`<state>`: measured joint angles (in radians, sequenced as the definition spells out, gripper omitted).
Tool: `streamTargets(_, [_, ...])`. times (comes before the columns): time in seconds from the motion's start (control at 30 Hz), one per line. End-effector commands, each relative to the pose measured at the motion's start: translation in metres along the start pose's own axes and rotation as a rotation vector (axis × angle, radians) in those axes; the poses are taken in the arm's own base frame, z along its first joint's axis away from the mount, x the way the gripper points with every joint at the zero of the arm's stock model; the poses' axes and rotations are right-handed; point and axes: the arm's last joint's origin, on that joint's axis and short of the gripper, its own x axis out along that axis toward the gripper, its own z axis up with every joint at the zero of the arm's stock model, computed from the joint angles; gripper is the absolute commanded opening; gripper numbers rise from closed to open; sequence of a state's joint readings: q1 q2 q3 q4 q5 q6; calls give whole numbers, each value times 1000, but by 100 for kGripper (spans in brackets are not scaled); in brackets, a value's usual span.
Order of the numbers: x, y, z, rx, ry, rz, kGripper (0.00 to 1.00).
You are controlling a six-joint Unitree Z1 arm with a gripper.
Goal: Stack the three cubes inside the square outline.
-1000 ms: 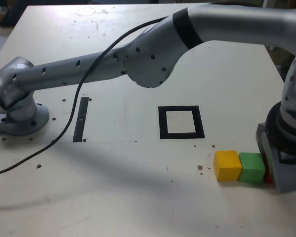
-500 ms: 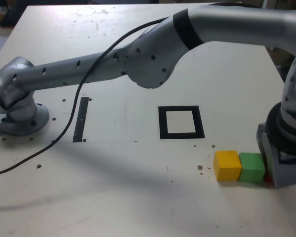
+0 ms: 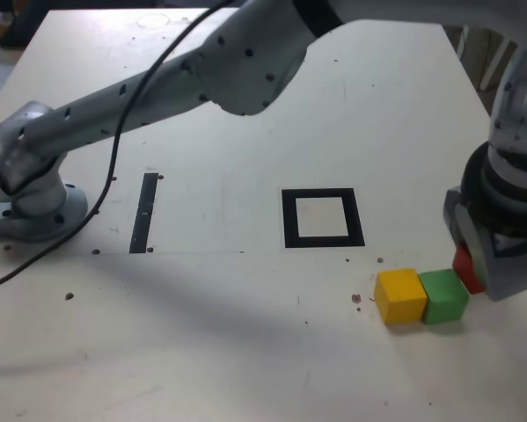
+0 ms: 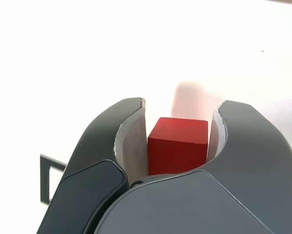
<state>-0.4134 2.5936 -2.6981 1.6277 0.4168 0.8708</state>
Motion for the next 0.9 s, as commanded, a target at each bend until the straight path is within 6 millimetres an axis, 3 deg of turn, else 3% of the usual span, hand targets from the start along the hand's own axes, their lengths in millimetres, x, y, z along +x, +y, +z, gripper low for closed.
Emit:
streamTargets(0.0, [-11, -3, -9, -31, 11, -4, 46])
streamTargets(0.2, [-26, -15, -36, -166, 70, -45, 46])
streamTargets(0.43, [-30, -31, -72, -317, 146, -118, 45])
streamTargets(0.87, [-12, -53, -108, -591, 237, -291, 44])
